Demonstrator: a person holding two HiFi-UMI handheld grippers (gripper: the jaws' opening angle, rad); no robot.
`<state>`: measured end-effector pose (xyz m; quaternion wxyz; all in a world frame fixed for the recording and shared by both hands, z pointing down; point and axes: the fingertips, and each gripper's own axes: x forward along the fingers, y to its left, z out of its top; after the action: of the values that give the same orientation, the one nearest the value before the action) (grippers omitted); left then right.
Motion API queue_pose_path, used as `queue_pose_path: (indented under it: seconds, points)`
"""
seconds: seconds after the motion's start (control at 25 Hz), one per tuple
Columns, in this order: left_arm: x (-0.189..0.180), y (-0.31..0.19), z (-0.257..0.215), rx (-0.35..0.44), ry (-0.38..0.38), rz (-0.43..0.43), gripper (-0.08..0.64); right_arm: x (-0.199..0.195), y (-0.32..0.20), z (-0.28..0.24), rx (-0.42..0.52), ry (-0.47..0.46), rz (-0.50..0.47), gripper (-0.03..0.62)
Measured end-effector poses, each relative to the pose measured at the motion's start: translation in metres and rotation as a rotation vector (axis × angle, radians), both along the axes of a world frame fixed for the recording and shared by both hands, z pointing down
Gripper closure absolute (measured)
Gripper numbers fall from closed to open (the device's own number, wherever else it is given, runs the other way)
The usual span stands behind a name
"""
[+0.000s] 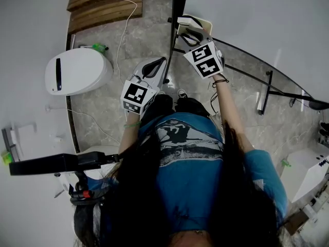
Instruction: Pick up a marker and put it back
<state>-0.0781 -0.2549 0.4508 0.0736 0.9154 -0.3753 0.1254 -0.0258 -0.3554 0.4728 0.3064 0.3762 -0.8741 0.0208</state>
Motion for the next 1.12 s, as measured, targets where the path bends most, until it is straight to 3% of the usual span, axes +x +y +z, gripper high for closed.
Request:
queue_pose_path:
  seconds: [0.4,0.72,0.96,1.12]
  points:
    - [-0.023,0.013,0.0,-0.008,0.019,0.048,0.557,-0.001,0.055,-0.031,0.073,-0.146,0.164,0.488]
    - [-0.024,0.043,0.021,-0.063,0.022,0.142,0.557,-0.004,0.112,-0.025,0.002,-0.315,0.305,0.531]
    - [-0.013,0.065,0.029,-0.088,0.058,0.16,0.557,0.002,0.15,-0.01,-0.053,-0.356,0.346,0.546]
    - [0.001,0.082,0.024,-0.07,0.037,0.177,0.557,0.017,0.165,-0.01,-0.075,-0.43,0.372,0.555]
